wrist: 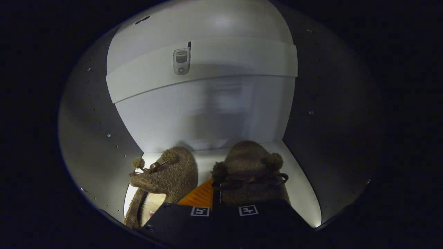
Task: Open the shoe cabinet door, grab the shoes and put them into the shoe cabinet, then close the shoe cabinet door.
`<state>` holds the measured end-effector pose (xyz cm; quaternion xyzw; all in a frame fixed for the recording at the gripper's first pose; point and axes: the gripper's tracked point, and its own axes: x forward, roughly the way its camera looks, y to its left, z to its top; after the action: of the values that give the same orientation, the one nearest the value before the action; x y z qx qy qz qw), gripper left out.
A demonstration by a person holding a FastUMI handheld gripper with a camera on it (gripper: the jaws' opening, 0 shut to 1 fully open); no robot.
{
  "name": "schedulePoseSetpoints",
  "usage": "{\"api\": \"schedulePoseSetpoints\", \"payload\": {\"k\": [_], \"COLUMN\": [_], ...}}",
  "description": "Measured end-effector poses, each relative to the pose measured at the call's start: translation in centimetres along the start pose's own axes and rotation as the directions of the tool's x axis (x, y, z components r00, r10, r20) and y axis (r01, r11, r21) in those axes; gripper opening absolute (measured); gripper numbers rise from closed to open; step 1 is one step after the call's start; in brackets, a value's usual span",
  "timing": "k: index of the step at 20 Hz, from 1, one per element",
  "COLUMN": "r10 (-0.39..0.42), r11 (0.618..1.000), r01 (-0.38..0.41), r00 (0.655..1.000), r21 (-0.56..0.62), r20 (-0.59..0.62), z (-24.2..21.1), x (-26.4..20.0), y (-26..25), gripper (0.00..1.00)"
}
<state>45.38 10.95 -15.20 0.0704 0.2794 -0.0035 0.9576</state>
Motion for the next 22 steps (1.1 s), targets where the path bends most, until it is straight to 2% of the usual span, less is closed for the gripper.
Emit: {"api": "schedulePoseSetpoints", "payload": {"k": [5,8,11,16,19,22], "r10": [0.029,0.060,0.052,0.010,0.004,0.015], "r11": [0.999,0.997,0.998,0.997,0.993,0.993], "r01": [-0.028,-0.057,-0.050,-0.011,0.011,0.017], "r00": [0.998,0.997,0.997,1.000,0.992,0.963], "r21": [0.028,0.055,0.036,-0.077,-0.119,-0.116], "r20": [-0.048,-0.049,-0.055,-0.012,0.126,0.269], "z": [-0.5,0.1,0.1,0.4,2.9,5.1], "x": [-1.7,-3.3,-5.1,-9.7,-13.7,-19.1], "y": [0.3,0.8,0.5,-1.0,-1.1,-0.8], "gripper": [0.18,0.56,0.94,0.97,0.97,0.97]}}
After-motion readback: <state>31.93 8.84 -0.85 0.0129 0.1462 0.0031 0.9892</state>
